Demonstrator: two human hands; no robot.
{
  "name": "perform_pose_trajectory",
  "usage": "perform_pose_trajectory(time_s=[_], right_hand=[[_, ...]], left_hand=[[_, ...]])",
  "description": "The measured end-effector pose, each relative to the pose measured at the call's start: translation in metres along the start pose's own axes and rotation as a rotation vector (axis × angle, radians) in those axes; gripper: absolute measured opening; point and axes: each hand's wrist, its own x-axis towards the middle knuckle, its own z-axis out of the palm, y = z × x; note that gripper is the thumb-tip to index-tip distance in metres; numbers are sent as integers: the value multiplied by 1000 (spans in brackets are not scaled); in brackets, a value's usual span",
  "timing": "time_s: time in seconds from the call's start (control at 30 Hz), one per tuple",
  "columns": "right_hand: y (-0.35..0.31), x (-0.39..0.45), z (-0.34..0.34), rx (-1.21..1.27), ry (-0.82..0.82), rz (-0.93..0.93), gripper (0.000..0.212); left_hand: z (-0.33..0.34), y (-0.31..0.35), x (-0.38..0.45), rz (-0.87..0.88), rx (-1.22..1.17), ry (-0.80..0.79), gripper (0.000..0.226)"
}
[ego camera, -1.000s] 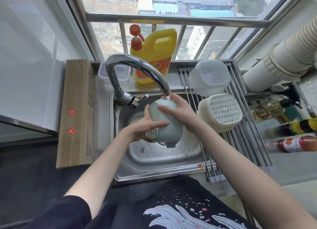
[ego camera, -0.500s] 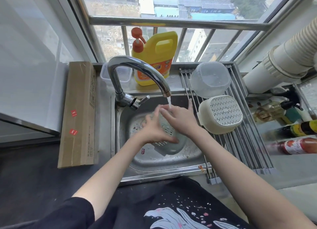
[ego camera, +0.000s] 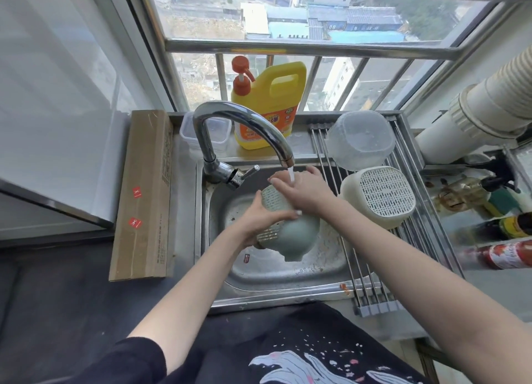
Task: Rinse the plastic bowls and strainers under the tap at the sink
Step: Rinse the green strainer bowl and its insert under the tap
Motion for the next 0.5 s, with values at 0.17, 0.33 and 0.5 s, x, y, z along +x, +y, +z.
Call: perform_pose_trajectory(time_s=[0.17, 0.33, 0.5], right_hand=[[-4, 14, 9, 77, 130, 320, 39], [20, 16, 4, 532, 419, 597, 67], [20, 2, 27, 834, 252, 680, 44]], left_hand=[[-2, -9, -8, 88, -12, -20, 120], [8, -5, -16, 297, 536, 54, 144], [-2, -2, -2, 447, 787, 238, 148]])
